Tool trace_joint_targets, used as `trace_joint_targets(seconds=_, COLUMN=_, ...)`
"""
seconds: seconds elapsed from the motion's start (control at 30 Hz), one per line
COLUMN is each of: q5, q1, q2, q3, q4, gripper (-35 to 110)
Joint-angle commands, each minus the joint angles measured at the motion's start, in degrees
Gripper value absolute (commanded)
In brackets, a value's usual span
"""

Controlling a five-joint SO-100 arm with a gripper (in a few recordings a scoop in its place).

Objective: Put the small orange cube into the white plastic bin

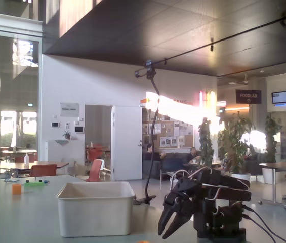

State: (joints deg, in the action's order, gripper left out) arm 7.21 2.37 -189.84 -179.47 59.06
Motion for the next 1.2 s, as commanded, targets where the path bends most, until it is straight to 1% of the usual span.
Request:
trace_joint_targets(seconds=0.0, q5=-0.18, q1=-0.44, q2=-0.62, q3=0.26, q4=0.26, gripper=7)
trace_joint_targets(seconds=0.87, q5=-0.26, q1=0.09, q2=-0.62, q3=0.26, q4=0.18, gripper=7)
trace_joint_targets(seconds=1.17, q5=-0.53, q1=0.09, q2=-0.53, q3=2.64, q4=-0.53, gripper=8)
